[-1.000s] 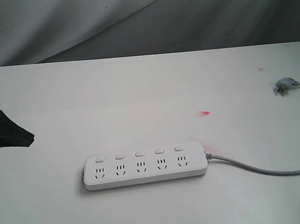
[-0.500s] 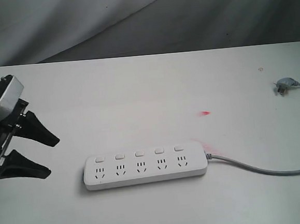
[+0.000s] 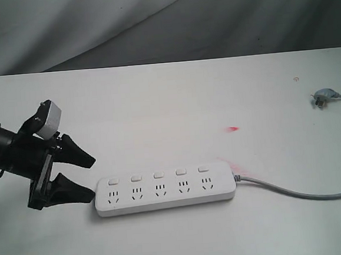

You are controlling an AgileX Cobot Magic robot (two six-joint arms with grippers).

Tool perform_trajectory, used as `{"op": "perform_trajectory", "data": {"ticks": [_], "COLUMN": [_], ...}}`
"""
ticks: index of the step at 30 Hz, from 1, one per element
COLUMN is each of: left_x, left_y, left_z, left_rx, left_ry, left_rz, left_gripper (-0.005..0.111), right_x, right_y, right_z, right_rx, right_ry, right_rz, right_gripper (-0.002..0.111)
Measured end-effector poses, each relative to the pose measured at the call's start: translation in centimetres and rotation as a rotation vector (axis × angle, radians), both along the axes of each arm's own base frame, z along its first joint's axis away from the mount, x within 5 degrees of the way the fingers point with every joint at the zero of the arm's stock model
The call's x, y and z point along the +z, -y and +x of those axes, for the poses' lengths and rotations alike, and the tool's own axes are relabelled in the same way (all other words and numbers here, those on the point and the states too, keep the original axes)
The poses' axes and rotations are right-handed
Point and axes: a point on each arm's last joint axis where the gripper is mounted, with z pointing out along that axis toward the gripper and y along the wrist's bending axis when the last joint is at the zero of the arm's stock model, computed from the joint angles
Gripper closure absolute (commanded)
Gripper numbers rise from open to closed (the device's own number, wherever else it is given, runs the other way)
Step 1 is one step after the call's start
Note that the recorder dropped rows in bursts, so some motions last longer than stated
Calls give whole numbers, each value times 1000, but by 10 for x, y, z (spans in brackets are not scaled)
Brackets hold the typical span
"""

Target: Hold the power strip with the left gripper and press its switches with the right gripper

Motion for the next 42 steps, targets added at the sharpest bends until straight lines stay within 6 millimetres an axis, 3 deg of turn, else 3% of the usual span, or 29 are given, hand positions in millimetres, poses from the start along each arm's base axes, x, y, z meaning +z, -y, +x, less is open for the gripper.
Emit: {"op": "perform_trajectory", "data": {"ticks": [7,18,24,33,42], "left_x": [-20,-24,-24,-25,-25], "left_y": [8,34,36,35,35], "left_z": [-2,1,1,3,3], "left_rx": [-68,-88,-93,-84,-84], "left_ry": [-26,-9,-5,6,6], "left_rz": [82,90,96,116,116], "left_gripper": [28,28,28,57,59], "right_x": [0,0,0,0,0], "right_y": [0,0,0,0,0], "right_z": [0,0,0,0,0], "right_rx": [0,0,0,0,0], "right_ry": [0,0,0,0,0], "right_rz": [0,0,0,0,0], "right_gripper": [108,108,108,108,108]}}
